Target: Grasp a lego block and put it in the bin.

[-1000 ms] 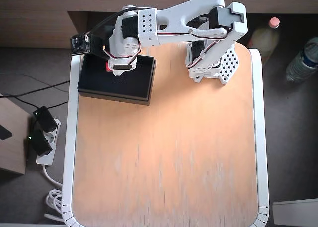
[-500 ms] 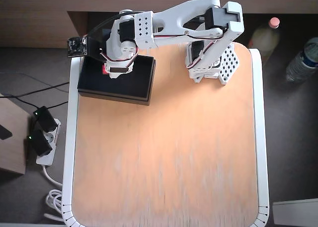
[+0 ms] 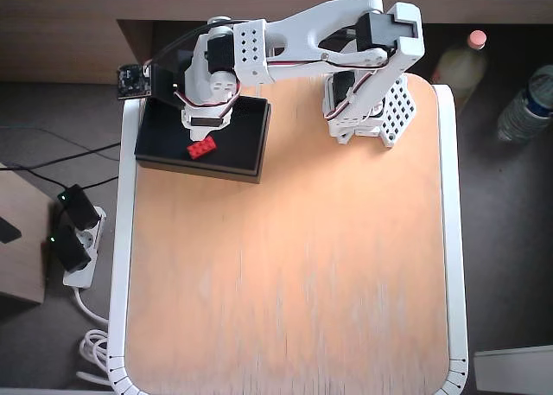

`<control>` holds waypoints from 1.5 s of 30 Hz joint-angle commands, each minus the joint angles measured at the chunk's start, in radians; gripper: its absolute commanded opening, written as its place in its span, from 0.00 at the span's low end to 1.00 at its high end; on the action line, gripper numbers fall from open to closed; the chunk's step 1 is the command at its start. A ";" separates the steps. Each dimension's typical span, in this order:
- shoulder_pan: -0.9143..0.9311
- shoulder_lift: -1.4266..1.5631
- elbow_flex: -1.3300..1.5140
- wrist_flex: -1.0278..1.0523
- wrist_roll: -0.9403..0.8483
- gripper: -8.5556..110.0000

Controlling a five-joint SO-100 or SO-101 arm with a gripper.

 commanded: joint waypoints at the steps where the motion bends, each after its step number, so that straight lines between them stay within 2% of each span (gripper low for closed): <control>1: -0.066 0.183 -0.117 -0.031 -0.035 0.19; 9: -0.267 0.492 -0.115 -0.029 -0.135 0.18; 14: -0.411 0.644 -0.114 -0.023 -0.173 0.09; 19: -0.583 0.778 -0.114 0.003 -0.195 0.08; 29: -1.028 0.960 -0.081 0.114 -0.091 0.07; 36: -1.295 1.135 0.147 0.112 0.031 0.07; 45: -1.341 1.293 0.506 0.110 0.041 0.07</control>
